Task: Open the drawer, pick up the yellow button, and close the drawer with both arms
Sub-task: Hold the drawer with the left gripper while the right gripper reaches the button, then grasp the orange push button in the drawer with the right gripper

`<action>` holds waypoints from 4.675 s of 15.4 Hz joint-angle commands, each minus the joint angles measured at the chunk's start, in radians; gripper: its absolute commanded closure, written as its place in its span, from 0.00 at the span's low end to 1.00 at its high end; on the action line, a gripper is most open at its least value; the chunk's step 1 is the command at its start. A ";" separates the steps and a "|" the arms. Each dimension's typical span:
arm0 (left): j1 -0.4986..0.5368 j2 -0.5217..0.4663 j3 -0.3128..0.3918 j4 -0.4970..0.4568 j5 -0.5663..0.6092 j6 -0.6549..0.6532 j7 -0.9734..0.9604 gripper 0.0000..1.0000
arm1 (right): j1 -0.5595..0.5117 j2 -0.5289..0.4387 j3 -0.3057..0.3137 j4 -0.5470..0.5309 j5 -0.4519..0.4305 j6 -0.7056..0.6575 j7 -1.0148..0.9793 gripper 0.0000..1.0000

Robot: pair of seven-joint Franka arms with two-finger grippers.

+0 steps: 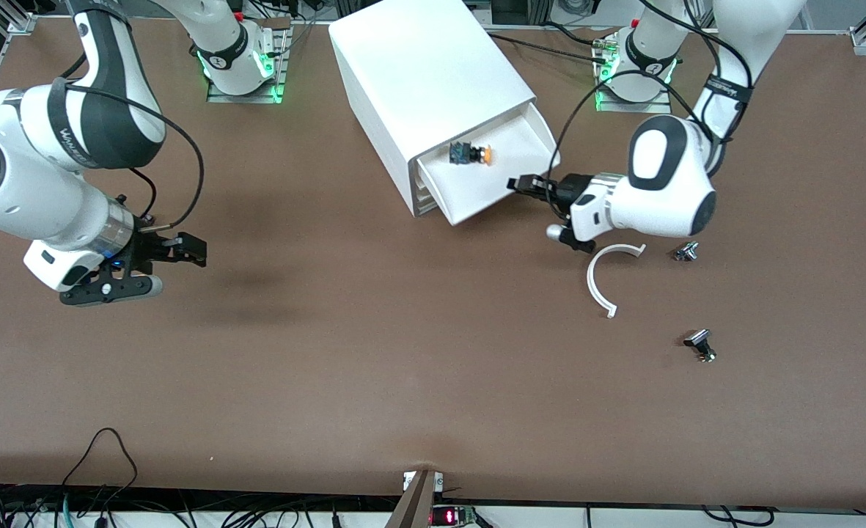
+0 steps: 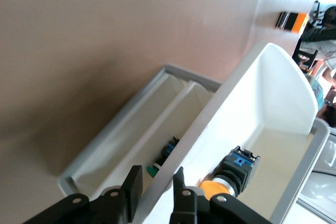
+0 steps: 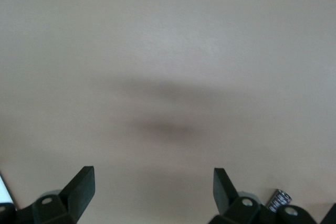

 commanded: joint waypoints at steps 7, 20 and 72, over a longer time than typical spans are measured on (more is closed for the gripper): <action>-0.006 0.016 0.045 0.033 0.029 0.064 -0.023 0.00 | 0.139 0.121 0.047 0.207 0.134 -0.026 -0.006 0.00; 0.150 -0.248 0.179 0.124 0.298 0.032 -0.018 0.00 | 0.560 0.260 0.078 0.463 -0.076 0.001 -0.050 0.00; 0.103 -0.204 0.186 0.476 0.834 -0.364 -0.122 0.00 | 0.748 0.316 0.038 0.463 -0.155 -0.004 -0.387 0.69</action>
